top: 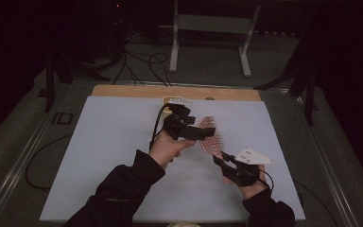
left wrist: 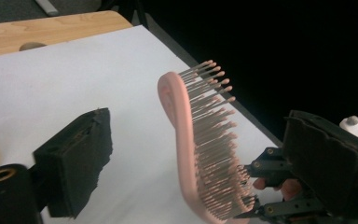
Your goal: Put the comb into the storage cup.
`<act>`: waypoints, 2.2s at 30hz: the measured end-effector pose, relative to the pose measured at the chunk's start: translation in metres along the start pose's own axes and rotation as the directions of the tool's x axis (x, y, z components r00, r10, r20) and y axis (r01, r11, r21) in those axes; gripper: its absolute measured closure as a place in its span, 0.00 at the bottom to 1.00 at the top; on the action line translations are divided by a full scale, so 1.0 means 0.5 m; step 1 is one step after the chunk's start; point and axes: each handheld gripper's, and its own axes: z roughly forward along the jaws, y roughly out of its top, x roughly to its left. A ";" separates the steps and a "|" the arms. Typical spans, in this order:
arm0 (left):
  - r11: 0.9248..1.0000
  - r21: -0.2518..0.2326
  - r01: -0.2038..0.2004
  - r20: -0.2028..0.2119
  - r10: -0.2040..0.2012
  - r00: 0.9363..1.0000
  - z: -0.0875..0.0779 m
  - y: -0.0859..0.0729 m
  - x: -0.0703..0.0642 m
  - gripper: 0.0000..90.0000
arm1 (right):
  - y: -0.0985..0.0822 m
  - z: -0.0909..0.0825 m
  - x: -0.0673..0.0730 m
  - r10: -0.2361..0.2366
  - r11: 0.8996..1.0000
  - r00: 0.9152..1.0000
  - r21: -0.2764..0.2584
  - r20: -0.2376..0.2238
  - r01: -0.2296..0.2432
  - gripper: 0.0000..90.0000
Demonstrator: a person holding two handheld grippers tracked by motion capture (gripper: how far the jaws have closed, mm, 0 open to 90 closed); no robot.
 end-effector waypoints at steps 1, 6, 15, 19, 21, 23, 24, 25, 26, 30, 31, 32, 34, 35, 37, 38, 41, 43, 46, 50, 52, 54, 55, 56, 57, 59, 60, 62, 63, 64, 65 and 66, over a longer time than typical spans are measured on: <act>1.000 -0.001 0.007 -0.008 -0.007 1.000 0.002 0.001 -0.001 0.13 | 0.000 0.000 0.000 0.002 1.000 1.000 -0.001 -0.001 -0.002 0.78; 1.000 -0.012 0.021 -0.033 -0.022 0.999 0.009 0.007 0.004 0.14 | 0.000 -0.001 0.000 -0.001 1.000 1.000 -0.001 -0.004 0.001 0.78; 0.998 0.028 0.050 0.001 -0.050 0.999 0.027 0.001 0.011 0.30 | 0.000 -0.001 0.000 0.003 1.000 1.000 -0.001 -0.005 -0.003 0.78; 0.996 0.064 0.065 0.041 -0.068 0.997 0.035 -0.002 0.013 0.41 | 0.001 -0.001 -0.001 -0.001 1.000 1.000 -0.002 -0.008 0.001 0.78; 0.995 0.069 0.076 0.048 -0.079 0.996 0.038 -0.005 0.014 0.45 | 0.001 -0.001 0.000 0.002 1.000 1.000 -0.002 -0.007 -0.002 0.78; 0.994 0.066 0.082 0.062 -0.086 0.994 0.040 -0.006 0.016 0.53 | 0.001 0.000 0.000 -0.003 1.000 1.000 -0.002 -0.010 0.003 0.78; 0.994 0.064 0.089 0.066 -0.093 0.993 0.040 -0.007 0.017 0.56 | 0.001 -0.001 0.001 -0.003 1.000 1.000 -0.002 -0.011 0.003 0.78; 0.994 0.066 0.090 0.067 -0.094 0.993 0.041 -0.007 0.017 0.60 | 0.001 -0.001 0.001 -0.004 1.000 1.000 -0.002 -0.011 0.004 0.78; 0.993 0.066 0.095 0.073 -0.100 0.992 0.042 -0.007 0.017 0.60 | 0.001 -0.001 0.000 -0.005 1.000 1.000 -0.002 -0.008 0.005 0.78; 0.990 0.065 0.124 0.100 -0.130 0.987 0.044 -0.008 0.019 0.66 | -0.001 0.000 -0.002 0.003 1.000 1.000 0.000 -0.007 -0.003 0.78; 0.990 0.064 0.124 0.101 -0.130 0.986 0.044 -0.008 0.019 0.66 | -0.001 0.000 -0.002 0.004 1.000 1.000 0.000 -0.007 -0.004 0.78; 0.990 0.064 0.126 0.103 -0.132 0.986 0.045 -0.008 0.018 0.67 | 0.000 -0.001 -0.002 0.002 1.000 1.000 0.002 -0.004 -0.002 0.78; 0.990 0.063 0.128 0.112 -0.135 0.985 0.045 -0.008 0.019 0.68 | 0.000 0.000 -0.001 0.003 1.000 1.000 0.002 -0.003 -0.003 0.78; 0.990 0.060 0.128 0.114 -0.134 0.984 0.046 -0.008 0.017 0.69 | 0.000 0.000 -0.001 0.002 1.000 1.000 0.003 -0.001 -0.002 0.78; 0.991 0.059 0.120 0.118 -0.126 0.985 0.046 -0.008 0.015 0.70 | 0.000 0.001 0.000 0.004 1.000 1.000 0.005 0.002 -0.005 0.78; 0.992 0.058 0.114 0.120 -0.120 0.985 0.045 -0.008 0.014 0.71 | 0.000 0.001 0.000 0.003 1.000 1.000 0.004 0.001 -0.003 0.78; 0.993 0.052 0.103 0.120 -0.108 0.987 0.045 -0.008 0.009 0.72 | -0.001 0.002 0.000 -0.003 1.000 1.000 0.006 0.003 0.003 0.78; 0.994 0.050 0.096 0.120 -0.101 0.988 0.044 -0.007 0.008 0.72 | 0.000 0.001 0.000 -0.001 1.000 1.000 0.002 0.004 0.001 0.78; 0.995 0.046 0.087 0.118 -0.092 0.989 0.043 -0.007 0.005 0.72 | -0.001 0.001 -0.002 -0.002 1.000 1.000 -0.001 0.001 0.002 0.78; 0.997 0.038 0.071 0.115 -0.075 0.991 0.040 -0.004 0.000 0.72 | -0.001 0.002 -0.002 -0.008 1.000 1.000 -0.007 -0.003 0.008 0.78; 0.997 0.037 0.063 0.117 -0.067 0.991 0.039 -0.002 -0.002 0.72 | 0.000 0.002 -0.003 -0.012 1.000 1.000 -0.015 -0.003 0.012 0.77; 0.998 0.033 0.050 0.118 -0.054 0.992 0.037 0.000 -0.006 0.72 | 0.001 0.002 -0.004 -0.017 1.000 1.000 -0.016 -0.004 0.017 0.75; 0.999 0.032 0.041 0.122 -0.045 0.992 0.035 0.001 -0.007 0.72 | 0.001 0.003 -0.004 -0.017 1.000 1.000 -0.012 -0.005 0.017 0.71; 0.999 0.026 0.035 0.118 -0.038 0.992 0.033 0.003 -0.009 0.72 | 0.000 0.005 -0.005 -0.025 1.000 1.000 0.000 -0.009 0.025 0.67; 0.999 0.023 0.024 0.117 -0.027 0.993 0.030 0.004 -0.010 0.72 | -0.001 0.006 -0.004 -0.019 1.000 1.000 0.001 -0.008 0.019 0.66; 1.000 0.015 0.017 0.111 -0.018 0.994 0.025 0.007 -0.012 0.72 | -0.002 0.007 -0.005 -0.016 1.000 1.000 0.008 -0.004 0.016 0.65; 1.000 0.011 0.018 0.116 -0.019 0.993 0.023 0.008 -0.011 0.72 | -0.002 0.007 -0.004 -0.014 1.000 1.000 0.006 0.005 0.014 0.63; 1.000 0.005 0.003 0.116 -0.004 0.993 0.019 0.009 -0.012 0.72 | 0.000 0.006 -0.004 -0.014 1.000 1.000 0.009 0.007 0.014 0.59; 1.000 0.002 -0.011 0.112 0.011 0.994 0.016 0.010 -0.014 0.72 | 0.000 0.006 -0.003 -0.016 1.000 1.000 0.008 0.009 0.016 0.58; 1.000 0.000 -0.020 0.107 0.020 0.994 0.014 0.011 -0.016 0.72 | 0.000 0.006 -0.002 -0.015 1.000 1.000 0.005 0.006 0.015 0.55; 1.000 -0.002 -0.025 0.107 0.025 0.994 0.012 0.012 -0.017 0.72 | 0.000 0.006 -0.001 -0.013 1.000 1.000 0.006 0.005 0.013 0.51; 1.000 -0.004 -0.028 0.108 0.028 0.994 0.010 0.013 -0.019 0.72 | 0.000 0.006 -0.002 -0.016 1.000 1.000 0.008 0.000 0.016 0.48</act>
